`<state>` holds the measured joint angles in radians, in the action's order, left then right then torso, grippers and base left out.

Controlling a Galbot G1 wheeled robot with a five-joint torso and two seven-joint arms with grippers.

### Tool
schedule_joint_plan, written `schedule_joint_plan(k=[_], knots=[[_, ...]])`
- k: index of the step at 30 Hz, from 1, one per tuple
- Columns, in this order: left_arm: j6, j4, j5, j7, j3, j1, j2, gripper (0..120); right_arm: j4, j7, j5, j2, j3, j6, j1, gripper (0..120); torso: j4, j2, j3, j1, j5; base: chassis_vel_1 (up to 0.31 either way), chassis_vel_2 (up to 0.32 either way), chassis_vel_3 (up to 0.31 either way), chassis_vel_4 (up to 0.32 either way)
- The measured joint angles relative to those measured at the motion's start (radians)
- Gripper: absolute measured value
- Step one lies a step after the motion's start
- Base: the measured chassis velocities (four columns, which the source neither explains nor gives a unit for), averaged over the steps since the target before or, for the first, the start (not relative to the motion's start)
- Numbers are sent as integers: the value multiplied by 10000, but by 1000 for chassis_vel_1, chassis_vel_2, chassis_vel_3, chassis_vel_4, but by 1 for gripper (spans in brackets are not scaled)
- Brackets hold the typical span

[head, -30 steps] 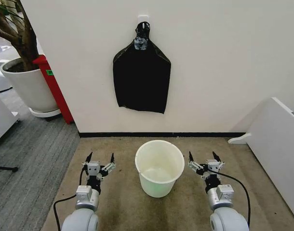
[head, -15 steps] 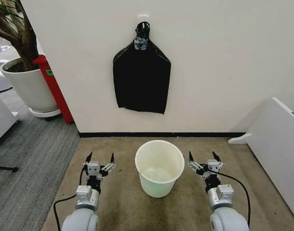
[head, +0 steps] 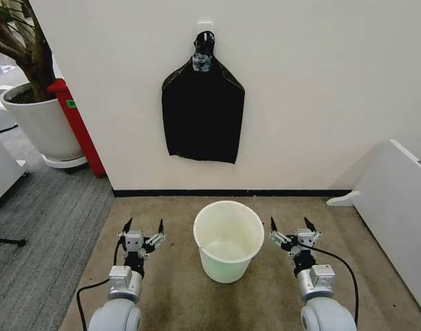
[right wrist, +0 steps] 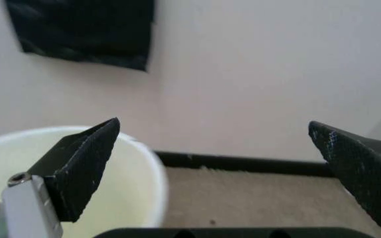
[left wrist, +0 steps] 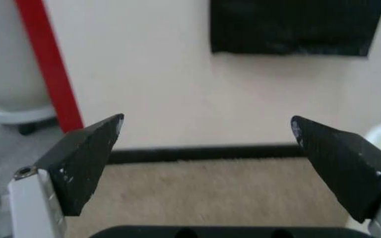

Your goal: Place the garbage bag over the trash bin.

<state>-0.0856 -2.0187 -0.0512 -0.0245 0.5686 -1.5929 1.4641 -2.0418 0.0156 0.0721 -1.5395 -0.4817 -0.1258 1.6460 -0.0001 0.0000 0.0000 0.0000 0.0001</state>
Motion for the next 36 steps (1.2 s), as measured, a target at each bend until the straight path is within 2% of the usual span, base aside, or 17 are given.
schedule_joint_plan(k=[3, 4, 5, 7, 9, 10, 14, 18, 21, 22, 23, 25, 29, 30, 33, 34, 36], knots=[[-1134, -273, -676, -347, 249, -549, -462, 100, -407, 159, 708, -376, 647, -1209, 913, 100, 2, 0, 0, 0, -5, 0, 0, 0, 0], [-1134, -273, -676, -347, 249, -549, -462, 100, -407, 159, 708, -376, 647, -1209, 913, 100, 2, 0, 0, 0, -5, 0, 0, 0, 0], [-1612, -387, -955, -494, 358, -778, -666, 100, -701, 160, 949, -426, 902, -1536, 1243, 100, -3, 0, 0, 0, -1, 0, 0, 0, 0], [-2365, -563, -1401, -717, 518, -1148, -971, 100, -1046, 68, 1023, -311, 998, -1781, 1326, 100, 1, 1, -2, -1, -10, 0, 0, 0, 0], [-2365, -563, -1401, -717, 518, -1148, -971, 100, -1046, 68, 1023, -311, 998, -1781, 1326, 100, 1, 1, -2, -1, -10, 0, 0, 0, 0], [-2712, -646, -1612, -832, 603, -1316, -1114, 100, -1072, -67, 848, -151, 847, -1988, 1125, 100, 4, 2, -1, -1, 3, 0, 0, 0, 0], [-2808, -671, -1667, -854, 615, -1354, -1149, 100, -924, -418, 621, 265, 128, -2388, 522, 100, 2, 2, 0, 0, 0, 0, 0, 0, 0], [-2808, -672, -1669, -854, 615, -1351, -1146, 100, -793, -453, 504, 499, -14, -2439, 385, 100, 2, 2, 0, 0, -2, 0, 0, 0, 0], [-2830, -662, -1952, -830, 615, -1286, -1289, 100, -607, -456, 449, 665, -123, -2488, 264, 100, 5, 2, 0, 0, -3, 0, 0, 0, 0], [-2818, -553, -2717, -662, 617, -972, -1713, 100, -464, -440, 443, 723, -147, -2506, 139, 100, 1, 2, 0, 0, -2, 0, 0, 0, 0], [-2818, -553, -2717, -662, 617, -972, -1713, 100, -464, -440, 443, 723, -147, -2506, 139, 100, 1, 2, 0, 0, -2, 0, 0, 0, 0], [-2760, -438, -3428, -492, 619, -675, -2108, 100, -324, -146, 453, 809, -69, -2308, -137, 100, -4, 1, 1, 0, -2, 0, 0, 0, 0], [-2750, -426, -3488, -474, 619, -656, -2138, 100, -312, -26, 453, 842, -37, -2200, -230, 100, -2, 1, 2, 0, -1, 0, 0, 0, 0], [-2721, -409, -3550, -447, 617, -630, -2169, 100, -350, 409, 221, 1233, 64, -1462, -919, 100, 1, 0, 2, 0, -1, 0, 0, 0, 0], [-2723, -408, -3567, -445, 616, -627, -2172, 100, -361, 472, 166, 1320, 94, -1376, -1030, 100, 1, 0, 2, 0, -2, 0, 0, 0, 0], [-3040, -338, -4276, -250, 560, -415, -2389, 100, -363, 1006, -557, 2002, 468, -839, -1820, 100, 3, 0, 2, 0, 0, 0, 0, 0, 0], [-3263, -285, -4721, -119, 518, -270, -2526, 100, -339, 1173, -938, 2253, 606, -686, -2132, 100, 2, 0, 1, 0, -2, 0, 0, 0, 0]])
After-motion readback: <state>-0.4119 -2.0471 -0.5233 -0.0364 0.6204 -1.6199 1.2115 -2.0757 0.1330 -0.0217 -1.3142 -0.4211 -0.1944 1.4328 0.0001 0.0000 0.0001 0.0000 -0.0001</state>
